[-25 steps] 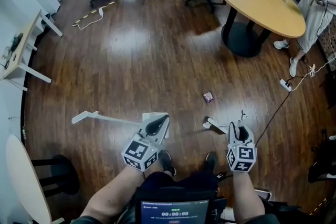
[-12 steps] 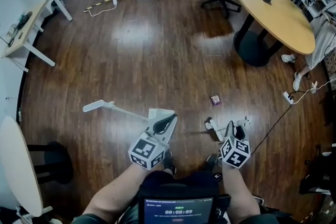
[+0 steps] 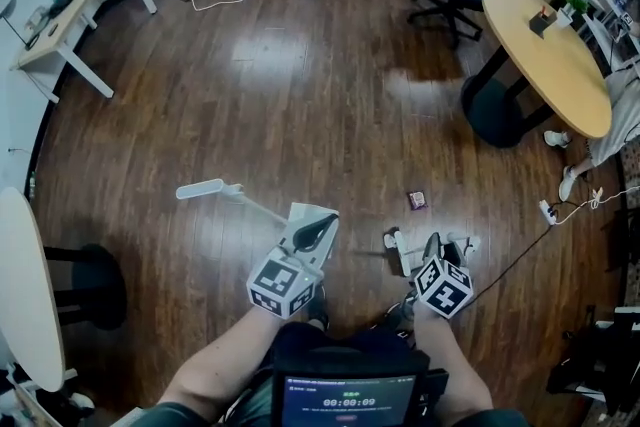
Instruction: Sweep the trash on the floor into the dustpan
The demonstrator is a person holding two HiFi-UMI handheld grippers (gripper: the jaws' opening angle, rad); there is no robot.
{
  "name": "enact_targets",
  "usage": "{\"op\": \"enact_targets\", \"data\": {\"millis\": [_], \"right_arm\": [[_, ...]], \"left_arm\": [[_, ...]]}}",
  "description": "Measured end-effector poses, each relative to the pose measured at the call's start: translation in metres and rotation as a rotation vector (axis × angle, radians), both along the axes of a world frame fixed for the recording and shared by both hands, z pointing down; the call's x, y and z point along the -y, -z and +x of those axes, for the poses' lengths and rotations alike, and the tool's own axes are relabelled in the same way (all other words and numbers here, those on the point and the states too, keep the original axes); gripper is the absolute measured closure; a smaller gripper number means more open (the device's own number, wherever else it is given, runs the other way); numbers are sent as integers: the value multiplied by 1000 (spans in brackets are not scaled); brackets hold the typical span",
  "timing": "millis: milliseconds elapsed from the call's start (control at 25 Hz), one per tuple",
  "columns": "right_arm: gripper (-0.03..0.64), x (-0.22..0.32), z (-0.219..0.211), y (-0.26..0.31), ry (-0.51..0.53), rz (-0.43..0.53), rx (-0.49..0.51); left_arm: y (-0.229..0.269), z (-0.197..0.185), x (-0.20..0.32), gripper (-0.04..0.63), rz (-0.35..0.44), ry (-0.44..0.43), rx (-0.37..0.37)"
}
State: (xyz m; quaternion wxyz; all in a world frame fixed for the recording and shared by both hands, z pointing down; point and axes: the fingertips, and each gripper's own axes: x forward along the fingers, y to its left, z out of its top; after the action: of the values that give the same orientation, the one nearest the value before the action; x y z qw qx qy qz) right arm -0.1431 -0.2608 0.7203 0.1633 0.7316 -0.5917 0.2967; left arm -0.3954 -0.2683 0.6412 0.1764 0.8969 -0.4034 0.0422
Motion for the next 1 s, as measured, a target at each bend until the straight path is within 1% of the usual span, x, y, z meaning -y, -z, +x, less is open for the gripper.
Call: {"op": "enact_targets", "data": {"millis": [120,200,400,640,840,920,1000], "right_arm": [[471,6,-54,6,42,-14,24],[471,11,-81,7,72,-15,33],[468,25,-134,15,119,-27,81],[462,45,-212,14,207,-47,179],[462,54,-247,28,250,-30,252],[466,55,-248,31,257,-17,259],[469,53,-240,37,233,-9,278]], "left_arm": [[4,-38,3,583,-3,12,-9],[2,-54,4,583,-4,25,-15],[-2,-83,6,583,-26,75,-22],[-25,-119,12,582,-60,128,11],[-30,-131,12,583,-80,152,22],[-31,-130,11,582,-79,153,25],[-28,-128,11,581,-79,150,19]]}}
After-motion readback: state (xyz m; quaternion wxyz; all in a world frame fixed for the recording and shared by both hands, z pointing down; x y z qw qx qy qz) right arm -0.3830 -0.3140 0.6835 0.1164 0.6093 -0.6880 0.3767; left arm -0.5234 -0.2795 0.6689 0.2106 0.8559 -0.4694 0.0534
